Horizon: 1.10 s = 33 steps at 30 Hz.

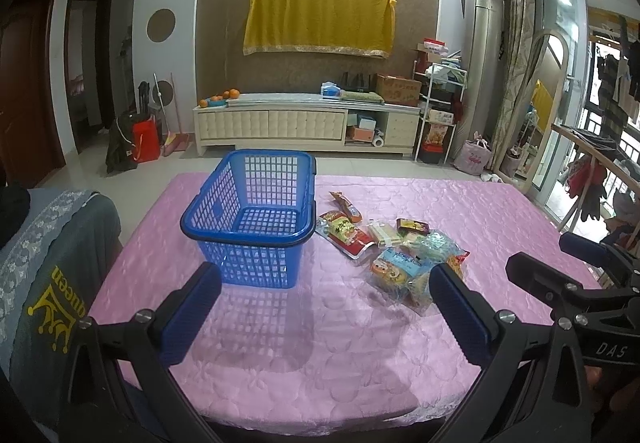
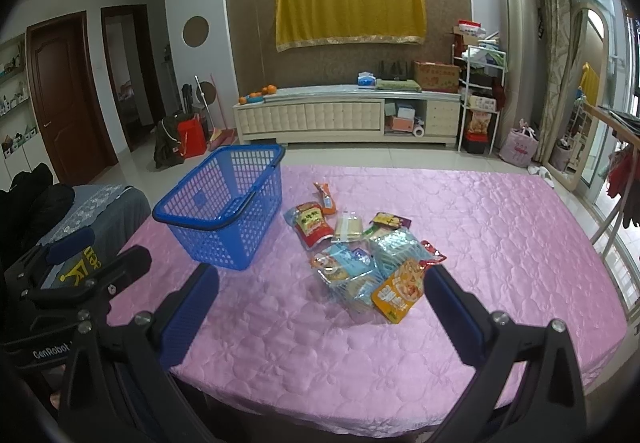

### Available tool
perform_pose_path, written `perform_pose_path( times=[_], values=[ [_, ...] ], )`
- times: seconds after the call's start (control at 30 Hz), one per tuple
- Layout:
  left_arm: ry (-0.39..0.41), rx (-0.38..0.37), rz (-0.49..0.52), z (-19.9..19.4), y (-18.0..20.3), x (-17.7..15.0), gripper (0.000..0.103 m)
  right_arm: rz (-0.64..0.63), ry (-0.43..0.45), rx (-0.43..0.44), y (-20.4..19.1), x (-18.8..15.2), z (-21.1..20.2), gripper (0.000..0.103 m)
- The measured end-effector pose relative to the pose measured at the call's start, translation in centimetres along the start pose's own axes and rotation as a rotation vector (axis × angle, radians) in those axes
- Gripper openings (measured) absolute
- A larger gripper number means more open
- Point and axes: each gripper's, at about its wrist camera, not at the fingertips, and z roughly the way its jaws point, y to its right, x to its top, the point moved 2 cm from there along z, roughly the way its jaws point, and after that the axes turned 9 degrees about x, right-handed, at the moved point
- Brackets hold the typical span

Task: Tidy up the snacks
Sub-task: 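Move both tools toward the snack pile and lower the left tool over it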

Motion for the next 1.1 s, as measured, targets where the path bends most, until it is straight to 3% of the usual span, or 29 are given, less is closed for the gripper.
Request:
perform_pose_path(
  times=[0.5, 1.1],
  values=[
    [-0.005, -0.059, 0.085, 2.9, 4.8, 3.7, 0.103, -0.024, -0.024, -0.074, 4.1, 2.6, 0.8, 0.103],
    [-0.229, -0.123, 0.246, 14.1, 12.4, 1.3, 0.103, 0.132, -0.234, -0.119, 13.4, 0.2, 8.1, 0.103]
  ],
)
